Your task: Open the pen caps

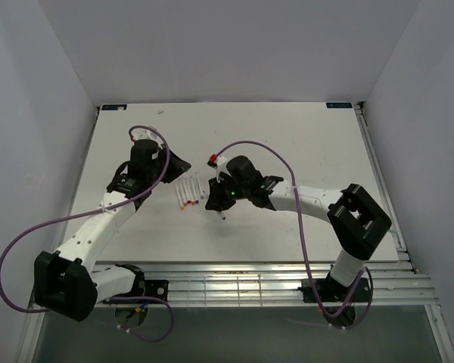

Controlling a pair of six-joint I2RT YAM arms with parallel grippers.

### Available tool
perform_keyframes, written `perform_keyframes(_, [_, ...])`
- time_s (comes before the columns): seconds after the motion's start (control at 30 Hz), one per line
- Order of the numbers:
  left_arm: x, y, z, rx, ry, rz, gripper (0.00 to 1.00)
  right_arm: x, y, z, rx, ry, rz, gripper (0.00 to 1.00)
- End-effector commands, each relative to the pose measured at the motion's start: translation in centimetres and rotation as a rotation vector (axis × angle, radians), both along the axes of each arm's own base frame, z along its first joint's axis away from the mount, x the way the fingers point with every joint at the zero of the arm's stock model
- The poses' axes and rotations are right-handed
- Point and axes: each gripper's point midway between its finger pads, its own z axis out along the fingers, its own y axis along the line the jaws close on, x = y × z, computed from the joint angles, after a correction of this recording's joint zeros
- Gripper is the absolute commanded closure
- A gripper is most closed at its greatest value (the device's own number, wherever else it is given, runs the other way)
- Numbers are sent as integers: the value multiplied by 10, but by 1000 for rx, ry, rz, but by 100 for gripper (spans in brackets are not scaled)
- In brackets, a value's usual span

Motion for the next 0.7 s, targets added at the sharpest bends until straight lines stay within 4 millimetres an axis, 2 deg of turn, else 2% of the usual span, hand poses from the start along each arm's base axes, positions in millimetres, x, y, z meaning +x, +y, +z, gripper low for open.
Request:
perform_keyframes(0.0, [-13,22,8,70,-55,45,100,28,28,24,127,10,-1,92])
perform_keyframes(0.03, [-18,23,13,66,-75,39,100,40,30,12,120,26,-31,92])
perform_keyframes(0.07, [-22,22,14,62,-82,20,100,53,36,17,131,14,-61,92])
perform_keyframes(0.1, [-28,21,9,61,-75,8,100,60,40,2,111,36,-79,92])
perform_keyframes(0.2, [-42,22,12,51,-100,-23,100,90,50,1,96,16,-161,92])
perform_keyframes(0.23, [-54,24,8,52,-104,-36,100,111,52,-19,56,22,-240,92])
perform_keyframes(0.27, [-56,25,12,48,-118,-36,100,115,54,-14,65,8,-249,92])
perform_keyframes(0.4, [-68,25,13,39,-129,-59,100,136,57,-38,43,39,-304,89])
perform_keyframes(0.43, [-70,25,10,40,-124,-70,100,140,58,-42,38,43,-308,85])
perform_keyframes(0.53, [-73,26,5,57,-121,-79,100,148,64,-52,23,64,-313,84])
perform_keyframes(0.67, [-76,27,-2,70,-107,-88,100,157,57,-63,1,66,-374,80])
